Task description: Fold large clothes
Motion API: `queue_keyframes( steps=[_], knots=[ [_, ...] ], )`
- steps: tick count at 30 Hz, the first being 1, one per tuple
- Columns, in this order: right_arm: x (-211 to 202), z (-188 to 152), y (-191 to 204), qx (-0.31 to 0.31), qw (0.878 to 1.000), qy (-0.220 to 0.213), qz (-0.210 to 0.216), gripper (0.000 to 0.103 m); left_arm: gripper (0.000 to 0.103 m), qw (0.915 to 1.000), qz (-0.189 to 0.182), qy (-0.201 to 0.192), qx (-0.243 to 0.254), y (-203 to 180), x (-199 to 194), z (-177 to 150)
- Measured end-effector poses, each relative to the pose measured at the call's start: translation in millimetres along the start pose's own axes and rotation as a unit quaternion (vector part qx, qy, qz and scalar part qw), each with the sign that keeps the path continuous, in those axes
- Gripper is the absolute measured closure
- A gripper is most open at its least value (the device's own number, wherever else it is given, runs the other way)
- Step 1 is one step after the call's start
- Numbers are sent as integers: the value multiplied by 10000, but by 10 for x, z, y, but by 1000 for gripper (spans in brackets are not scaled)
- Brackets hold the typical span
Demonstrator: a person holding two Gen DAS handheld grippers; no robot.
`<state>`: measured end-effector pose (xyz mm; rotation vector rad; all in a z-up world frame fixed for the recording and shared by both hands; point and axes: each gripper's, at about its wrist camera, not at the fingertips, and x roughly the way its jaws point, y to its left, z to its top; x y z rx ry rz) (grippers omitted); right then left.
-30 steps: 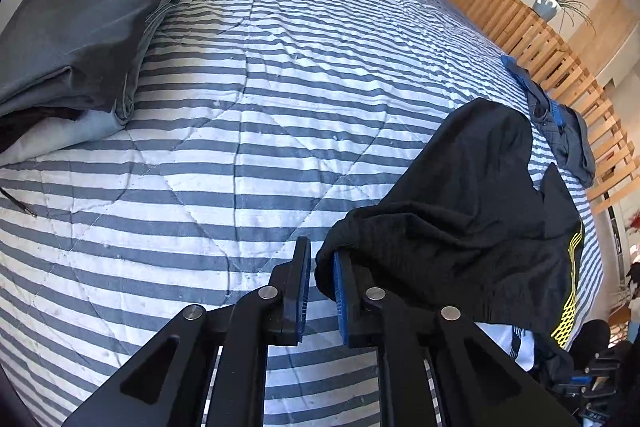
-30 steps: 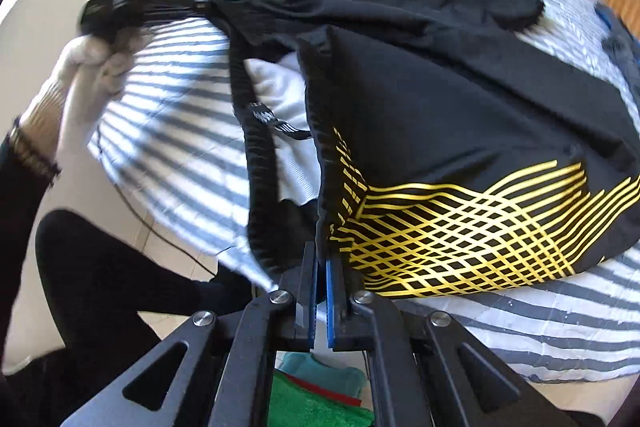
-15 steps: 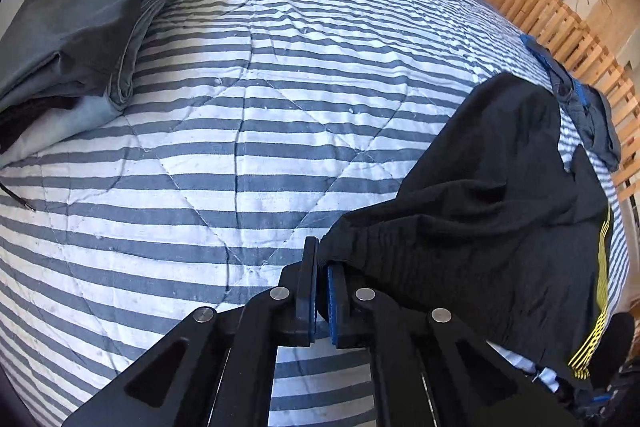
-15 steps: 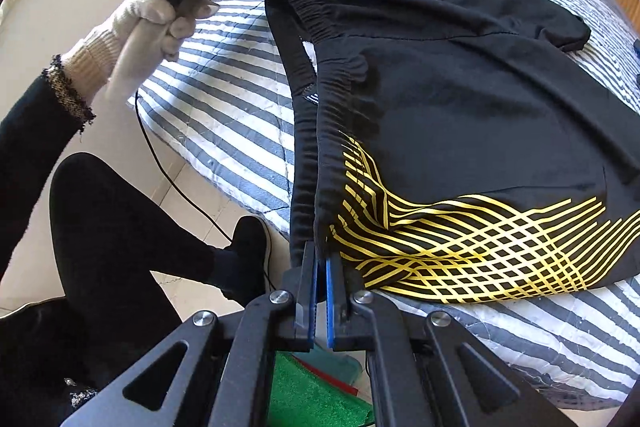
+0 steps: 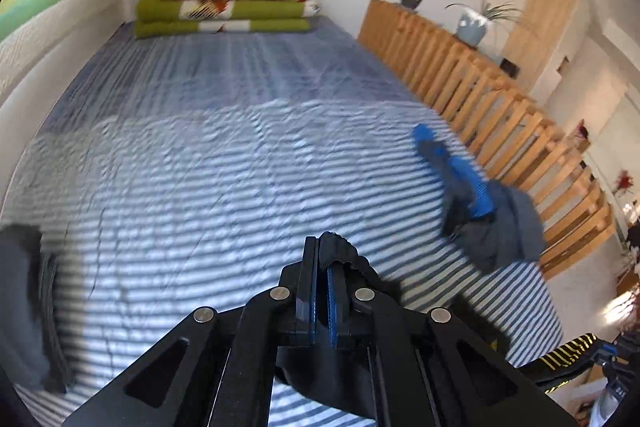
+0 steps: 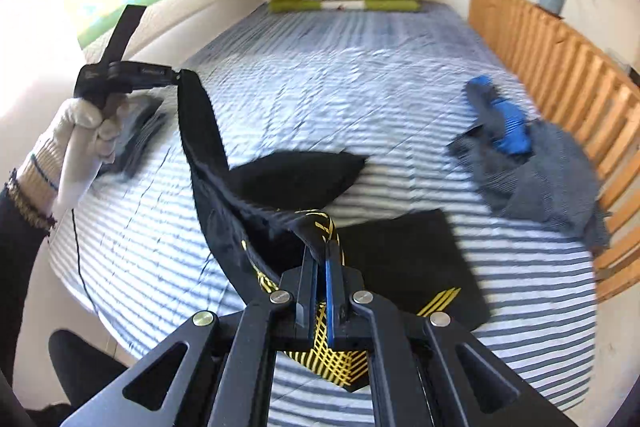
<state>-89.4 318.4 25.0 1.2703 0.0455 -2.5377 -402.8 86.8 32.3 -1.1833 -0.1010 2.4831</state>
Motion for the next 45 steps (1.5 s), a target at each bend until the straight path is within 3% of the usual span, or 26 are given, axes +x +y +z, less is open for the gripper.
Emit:
queue_keyframes(
  steps=[3, 5, 8, 10, 14, 18, 23, 27, 30, 34, 35, 38, 45],
  knots=[
    [-589, 431, -531, 411, 9963, -530, -530, 100, 100, 9962, -477, -610, 387, -759, -304, 774],
    [-973, 627, -712, 561, 9919, -832, -780, 100, 100, 9915, -753, -938, 489, -1055, -584, 1111],
    [-1387, 732, -699, 510, 9883, -1141, -877, 100, 100, 9863, -936, -1237, 561, -1149, -926, 1284],
    [-1513, 697, -519, 409, 9891, -1256, -657, 100, 100, 9860, -914, -1277, 559, -1001, -1045, 1211],
    [-1377, 427, 66, -182, 9943, -1049, 50, 100, 100, 9935, -641, -913, 216, -234, -1000, 669],
    [-698, -131, 884, -695, 9925, -222, 981, 100, 100, 9993, -294, -181, -170, 815, -657, -316],
    [548, -946, 1949, -936, 9717, 1177, 1822, 100, 100, 9945, 410, 792, -548, 1986, -170, -1616],
    [1218, -1364, 2673, -1284, 9534, 1796, 2058, 100, 100, 9858, 775, 1167, -921, 2694, 25, -2330],
    [1464, -1547, 3056, -1478, 9424, 2063, 2178, 100, 100, 9826, 760, 1160, -1235, 3113, 51, -2634],
    [1642, -1683, 3259, -1594, 9344, 2308, 2195, 100, 95, 9805, 729, 1189, -1385, 3287, 104, -2759],
    [1659, -1712, 3278, -1608, 9329, 2356, 2197, 99, 92, 9804, 717, 1196, -1390, 3264, 109, -2746],
    [1660, -1740, 3291, -1697, 9268, 2440, 2295, 95, 68, 9796, 759, 1198, -1426, 3262, 72, -2734],
    [1392, -1704, 3079, -1730, 9105, 2466, 2832, 86, 63, 9813, 817, 938, -1468, 3198, -313, -2713]
  ],
)
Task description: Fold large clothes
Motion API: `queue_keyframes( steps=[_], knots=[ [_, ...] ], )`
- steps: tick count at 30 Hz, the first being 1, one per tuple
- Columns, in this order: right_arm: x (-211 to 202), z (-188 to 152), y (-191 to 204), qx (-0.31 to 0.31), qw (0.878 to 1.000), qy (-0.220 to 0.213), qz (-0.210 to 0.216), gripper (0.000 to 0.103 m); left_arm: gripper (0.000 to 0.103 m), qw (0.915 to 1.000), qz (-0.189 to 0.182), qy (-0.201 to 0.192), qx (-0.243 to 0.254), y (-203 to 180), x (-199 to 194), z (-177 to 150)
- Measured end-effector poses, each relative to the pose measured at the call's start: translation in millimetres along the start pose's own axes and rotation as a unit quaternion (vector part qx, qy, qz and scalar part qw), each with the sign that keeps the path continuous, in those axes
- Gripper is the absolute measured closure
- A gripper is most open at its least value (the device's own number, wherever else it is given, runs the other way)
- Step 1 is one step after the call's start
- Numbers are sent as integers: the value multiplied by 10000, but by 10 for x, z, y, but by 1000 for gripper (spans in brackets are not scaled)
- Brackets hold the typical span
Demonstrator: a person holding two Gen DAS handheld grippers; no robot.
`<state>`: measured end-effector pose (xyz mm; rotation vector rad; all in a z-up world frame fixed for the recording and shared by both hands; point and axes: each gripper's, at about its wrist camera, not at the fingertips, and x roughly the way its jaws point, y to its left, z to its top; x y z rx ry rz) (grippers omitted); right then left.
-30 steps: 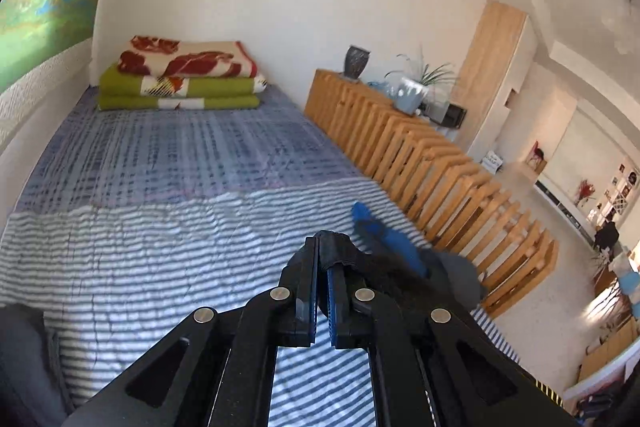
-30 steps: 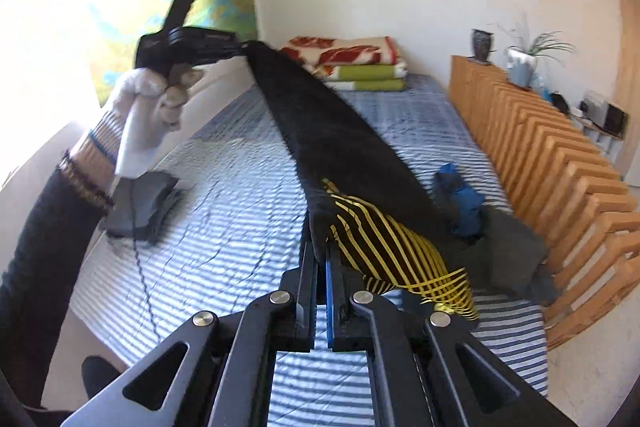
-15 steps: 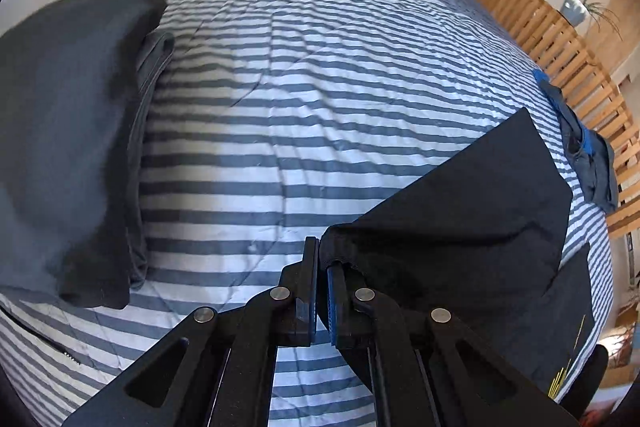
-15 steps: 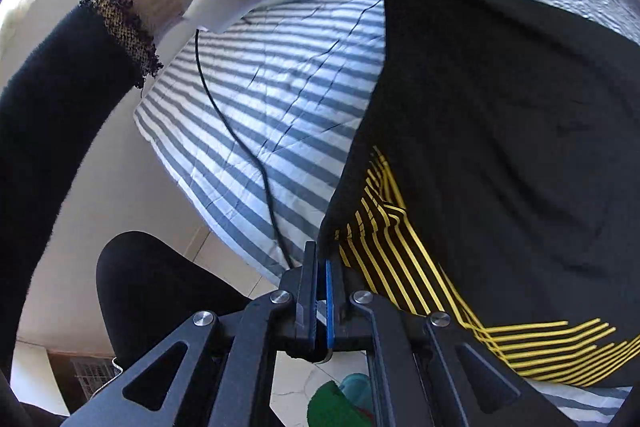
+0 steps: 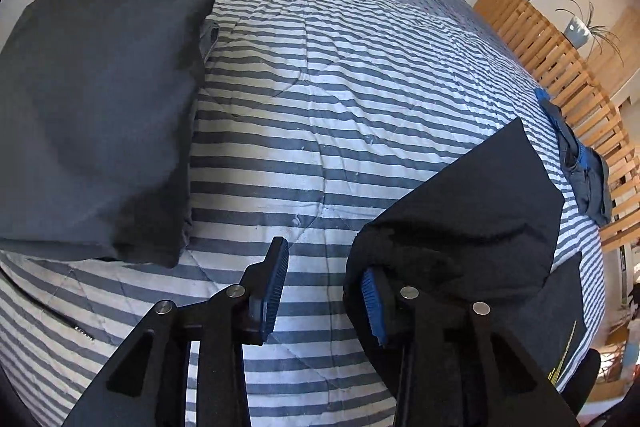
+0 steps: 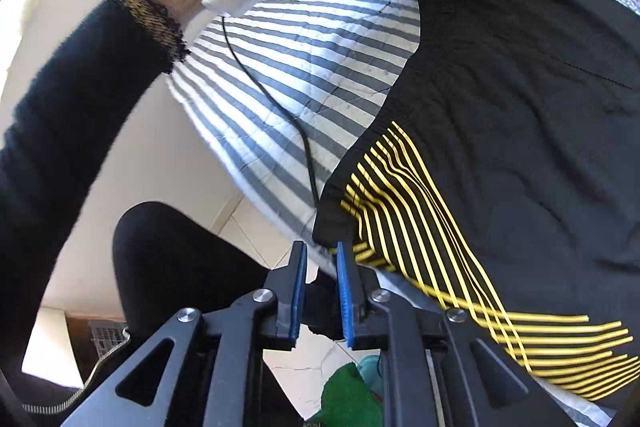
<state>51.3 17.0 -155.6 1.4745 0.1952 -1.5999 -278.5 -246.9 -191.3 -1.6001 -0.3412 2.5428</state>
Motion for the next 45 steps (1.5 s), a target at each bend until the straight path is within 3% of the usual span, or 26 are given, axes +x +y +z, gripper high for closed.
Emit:
queue_keyframes(
  steps=[3, 7, 10, 11, 15, 18, 24, 30, 36, 39, 43, 45],
  knots=[
    [-220, -128, -59, -30, 9998, -203, 64, 85, 62, 9999, -20, -109, -90, 31, -199, -70],
    [-564, -283, -251, 96, 9988, -475, 34, 83, 54, 9997, 216, -4, 83, -41, -292, -176],
    [-747, -385, -447, 320, 9974, -623, -155, 82, 54, 9956, 788, 156, 492, -174, -248, -278],
    [-808, -426, -532, 460, 9965, -668, -212, 82, 54, 9957, 737, 179, 536, -199, -251, -310],
    [-1041, -478, -873, 928, 9909, -875, -426, 82, 53, 9994, -304, -162, 18, -108, -464, -385],
    [-1366, -405, -1160, 1086, 9834, -1249, -746, 82, 45, 9986, -411, -268, -175, -25, -544, -431],
    [-1968, 167, -2017, 1617, 9498, -1989, -1793, 79, 45, 9958, -561, -218, -685, 166, -457, -423],
    [-2091, 960, -3068, 2231, 9294, -2088, -2068, 75, 39, 9935, -597, -193, -946, 177, -207, -232],
    [-1754, 1652, -3773, 2361, 9285, -1885, -2158, 73, 38, 9927, -603, -54, -1042, 136, 34, -121],
    [-1640, 1887, -4020, 2416, 9324, -1853, -1949, 63, 36, 9912, -630, 28, -1163, 167, 128, -101],
    [-1501, 2131, -4245, 2471, 9349, -1835, -1766, 59, 36, 9917, -614, 126, -1119, 168, 252, -81],
    [-1419, 2258, -4309, 2368, 9401, -1735, -1733, 53, 36, 9914, -584, 192, -1156, 180, 336, -88]
  ],
)
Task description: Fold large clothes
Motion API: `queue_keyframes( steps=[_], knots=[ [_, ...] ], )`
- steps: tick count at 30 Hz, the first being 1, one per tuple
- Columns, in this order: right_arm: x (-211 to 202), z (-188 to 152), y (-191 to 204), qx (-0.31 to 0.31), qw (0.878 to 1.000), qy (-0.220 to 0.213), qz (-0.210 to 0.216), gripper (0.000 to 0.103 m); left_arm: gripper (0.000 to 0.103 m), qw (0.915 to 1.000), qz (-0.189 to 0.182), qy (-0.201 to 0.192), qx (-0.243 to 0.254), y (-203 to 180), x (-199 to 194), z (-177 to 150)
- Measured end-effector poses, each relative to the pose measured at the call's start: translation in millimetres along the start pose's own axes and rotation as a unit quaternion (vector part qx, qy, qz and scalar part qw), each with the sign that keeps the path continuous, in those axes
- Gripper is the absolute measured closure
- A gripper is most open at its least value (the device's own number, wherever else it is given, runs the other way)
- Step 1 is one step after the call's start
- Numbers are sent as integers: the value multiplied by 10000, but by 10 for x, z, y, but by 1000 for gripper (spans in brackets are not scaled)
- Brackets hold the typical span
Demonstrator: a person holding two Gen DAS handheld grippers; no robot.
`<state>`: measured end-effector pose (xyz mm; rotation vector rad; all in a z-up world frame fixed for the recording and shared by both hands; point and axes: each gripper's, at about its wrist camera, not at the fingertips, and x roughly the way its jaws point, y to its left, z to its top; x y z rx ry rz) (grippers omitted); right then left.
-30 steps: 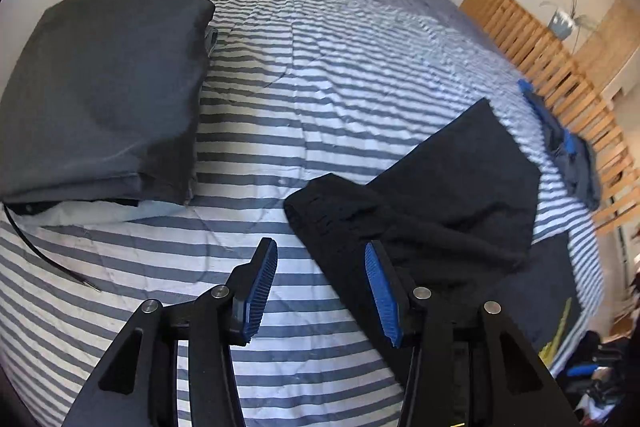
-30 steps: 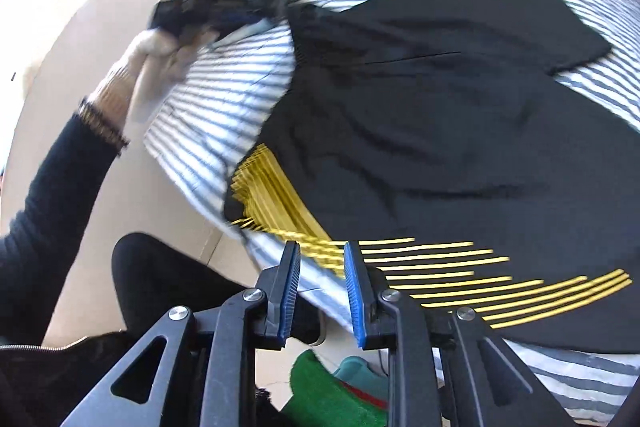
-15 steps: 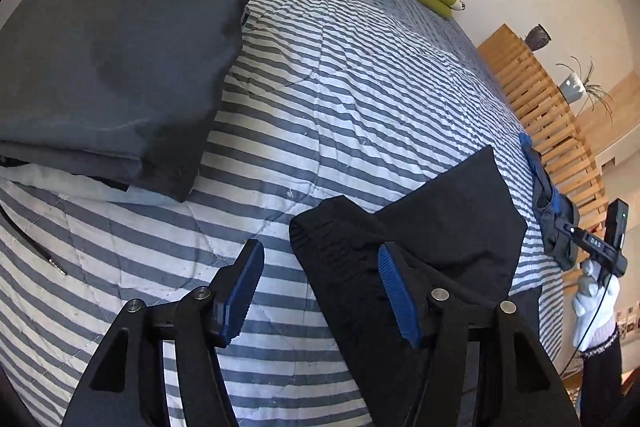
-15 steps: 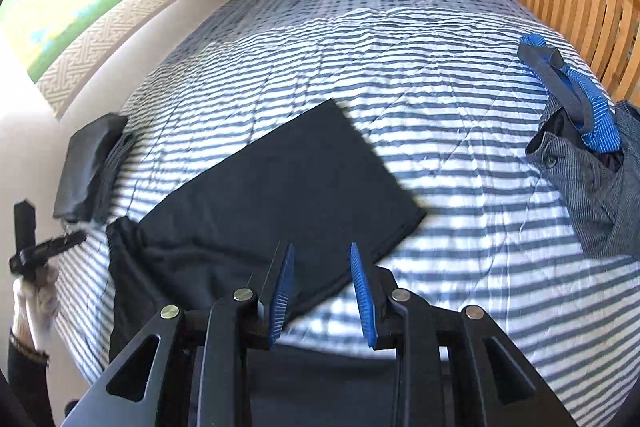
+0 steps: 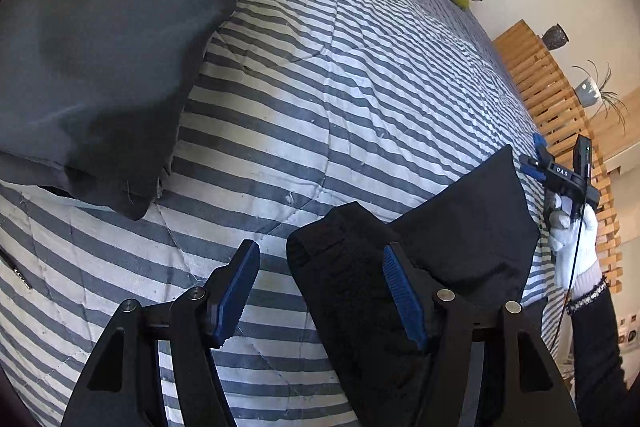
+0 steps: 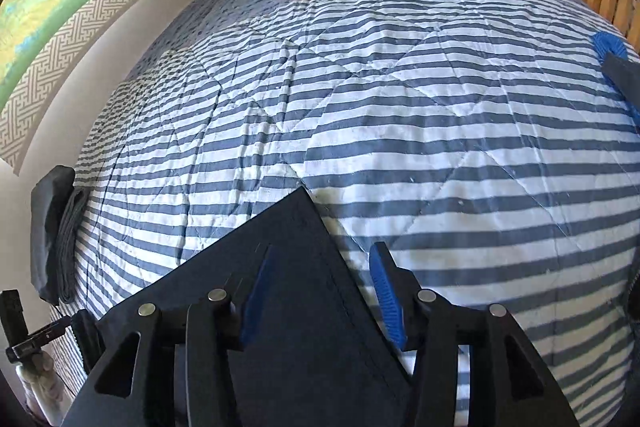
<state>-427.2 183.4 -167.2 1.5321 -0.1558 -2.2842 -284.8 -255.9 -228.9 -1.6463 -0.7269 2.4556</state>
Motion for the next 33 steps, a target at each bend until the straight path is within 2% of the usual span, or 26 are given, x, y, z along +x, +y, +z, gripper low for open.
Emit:
queue_keyframes(
  steps=[2, 6, 7, 8, 9, 10, 11, 14, 19, 21, 22, 24, 26, 27, 29, 33],
  knots=[
    [112, 71, 57, -192, 9998, 69, -61, 51, 36, 10000, -48, 74, -27, 10, 70, 1],
    [270, 129, 162, -346, 9989, 205, 226, 51, 37, 9999, 66, 100, 114, -39, 185, 14],
    [302, 122, 205, -408, 9987, 221, 213, 57, 42, 9998, 100, 81, 143, -52, 211, 17],
    [338, 104, 252, -506, 9983, 245, 166, 67, 67, 9996, 198, 63, 169, -69, 238, 17],
    [377, 77, 301, -638, 9975, 300, 70, 94, 77, 9993, 310, 103, 197, -86, 279, 8],
    [405, 47, 332, -736, 9968, 323, -16, 99, 83, 9989, 393, 98, 248, -109, 291, 4],
    [390, 19, 345, -780, 9967, 225, -67, 99, 88, 9984, 472, 19, 322, -142, 280, -4],
    [236, -10, 335, -806, 9965, -101, -174, 100, 92, 9969, 516, -245, 543, -265, 173, 0],
    [-262, 155, 8, -346, 9946, -890, -410, 100, 92, 9948, 325, -626, 731, -446, 33, 118],
    [-406, 200, -131, -158, 9915, -1164, -563, 100, 86, 9940, 391, -645, 793, -526, 98, 199],
    [-425, 217, -166, -145, 9906, -1217, -604, 100, 77, 9936, 550, -605, 783, -537, 155, 251],
    [-333, 257, -205, -155, 9913, -1059, -763, 98, 70, 9944, 735, -548, 532, -488, 216, 354],
    [-204, 288, -259, -58, 9930, -690, -958, 90, 59, 9966, 597, -477, 303, -366, 179, 392],
    [-195, 294, -306, 62, 9928, -594, -1040, 87, 58, 9973, 515, -482, 192, -320, 112, 368],
    [-302, 258, -408, 252, 9933, -655, -923, 86, 58, 9971, 449, -592, 150, -271, -78, 277],
    [-700, 111, -505, 430, 9954, -722, -469, 86, 58, 9957, 370, -748, 412, -313, -599, -65]
  ],
)
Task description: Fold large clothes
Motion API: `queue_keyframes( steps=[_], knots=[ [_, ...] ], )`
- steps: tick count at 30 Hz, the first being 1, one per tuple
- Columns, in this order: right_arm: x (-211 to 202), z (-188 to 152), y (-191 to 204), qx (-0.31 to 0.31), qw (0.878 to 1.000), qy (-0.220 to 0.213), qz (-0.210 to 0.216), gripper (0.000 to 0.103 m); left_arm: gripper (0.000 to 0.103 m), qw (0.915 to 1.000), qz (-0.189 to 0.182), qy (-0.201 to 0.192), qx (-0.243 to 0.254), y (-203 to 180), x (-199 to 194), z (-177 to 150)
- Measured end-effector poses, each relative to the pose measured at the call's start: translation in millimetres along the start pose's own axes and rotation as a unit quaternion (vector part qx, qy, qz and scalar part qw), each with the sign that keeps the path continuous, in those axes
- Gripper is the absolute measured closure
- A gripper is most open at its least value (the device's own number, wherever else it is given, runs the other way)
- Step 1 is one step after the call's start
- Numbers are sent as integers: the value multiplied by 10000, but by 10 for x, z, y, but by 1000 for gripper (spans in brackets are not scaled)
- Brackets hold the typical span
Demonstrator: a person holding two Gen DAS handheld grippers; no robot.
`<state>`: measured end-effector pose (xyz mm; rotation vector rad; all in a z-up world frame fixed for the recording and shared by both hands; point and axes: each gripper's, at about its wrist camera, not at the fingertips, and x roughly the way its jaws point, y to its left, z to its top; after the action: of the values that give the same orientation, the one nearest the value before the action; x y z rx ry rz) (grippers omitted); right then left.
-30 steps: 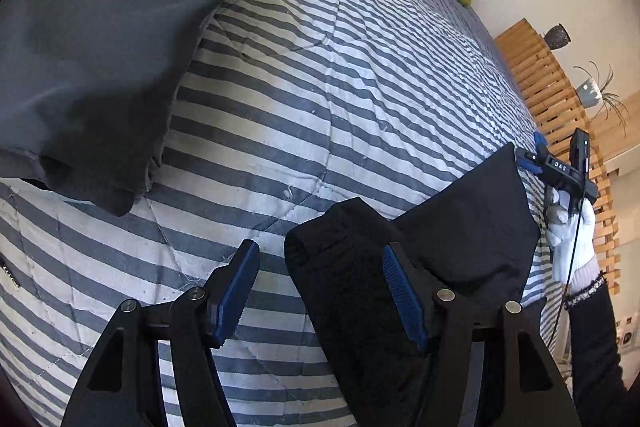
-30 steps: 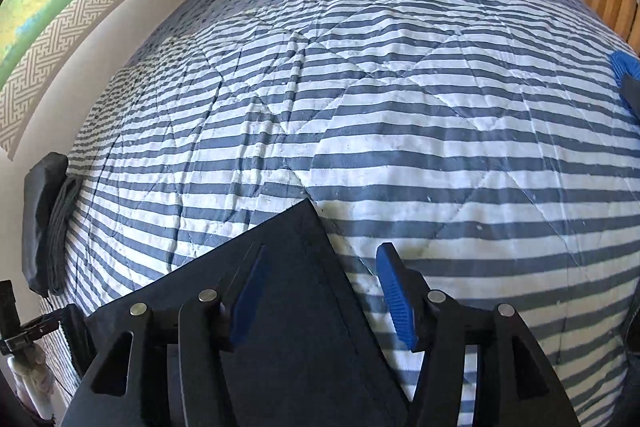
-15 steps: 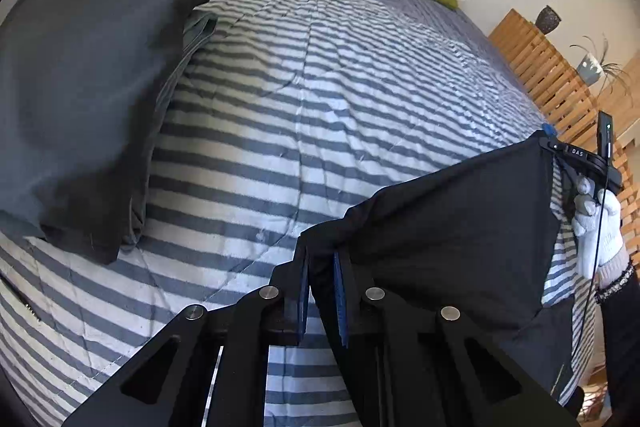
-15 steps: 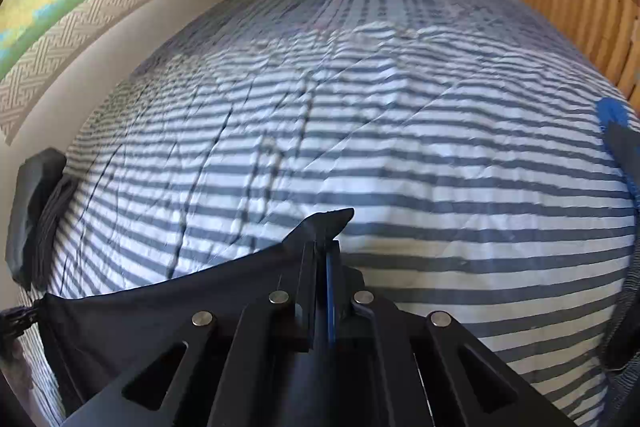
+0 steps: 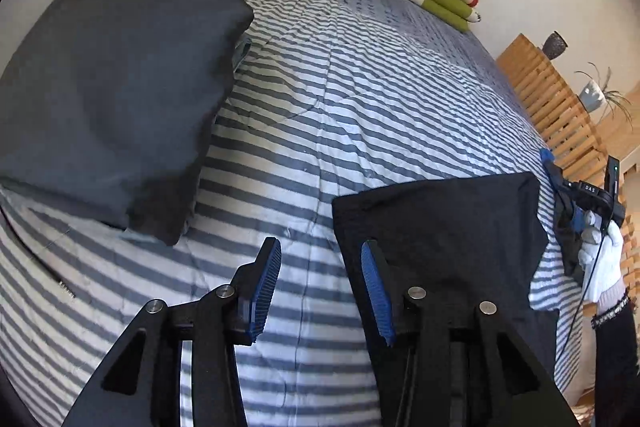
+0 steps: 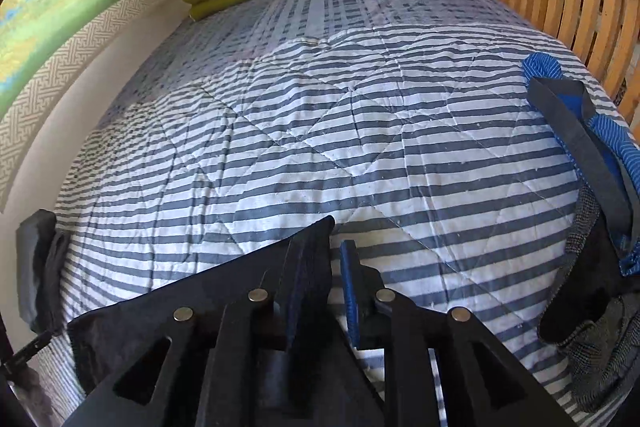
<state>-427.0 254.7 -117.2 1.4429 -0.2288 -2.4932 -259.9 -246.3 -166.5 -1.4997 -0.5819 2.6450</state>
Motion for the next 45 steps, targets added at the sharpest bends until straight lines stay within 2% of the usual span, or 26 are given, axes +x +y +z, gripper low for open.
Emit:
queue_keyframes(
  steps=[3, 10, 13, 16, 20, 24, 28, 31, 34, 35, 37, 41, 45],
  knots=[
    [-432, -178, -52, 52, 9990, -2, 450, 86, 58, 9997, -59, -113, 184, -86, -507, -316],
    [-1656, -793, -209, -79, 9936, -267, 1093, 83, 57, 9985, -313, -156, 422, -329, -1473, -1189],
    [-2183, -1145, -359, 54, 9900, -419, 1345, 74, 40, 9977, -439, -80, 508, -424, -1584, -1618],
    [-2511, -1638, -508, 80, 9895, -405, 1388, 70, 39, 9970, -527, 246, 509, -490, -1416, -2052],
    [-2556, -2453, -637, -93, 9958, -16, 914, 70, 39, 9963, -548, 480, 454, -471, -1112, -2416],
    [-2356, -3129, -723, -64, 9967, 510, 629, 70, 39, 9949, -710, 670, 247, -426, -834, -2521],
    [-2107, -3460, -852, 133, 9960, 799, 379, 70, 39, 9933, -778, 834, 182, -413, -637, -2559],
    [-1926, -3582, -879, 30, 9954, 957, 62, 70, 39, 9935, -635, 909, 260, -415, -521, -2554],
    [-1742, -3693, -906, 58, 9917, 1284, 69, 70, 41, 9935, -578, 970, 160, -409, -487, -2544],
    [-1711, -3724, -902, 25, 9913, 1317, 20, 69, 41, 9944, -499, 923, 149, -422, -549, -2519],
    [-1724, -3742, -870, -127, 9920, 1256, -29, 70, 41, 9949, -683, 737, 121, -459, -819, -2450],
    [-1796, -3689, -900, -164, 9918, 1267, 21, 70, 40, 9942, -761, 369, 657, -707, -1576, -2322],
    [-2012, -3599, -905, -189, 9941, 1068, 51, 70, 40, 9937, -455, 455, 921, -880, -2010, -2291]
  ],
)
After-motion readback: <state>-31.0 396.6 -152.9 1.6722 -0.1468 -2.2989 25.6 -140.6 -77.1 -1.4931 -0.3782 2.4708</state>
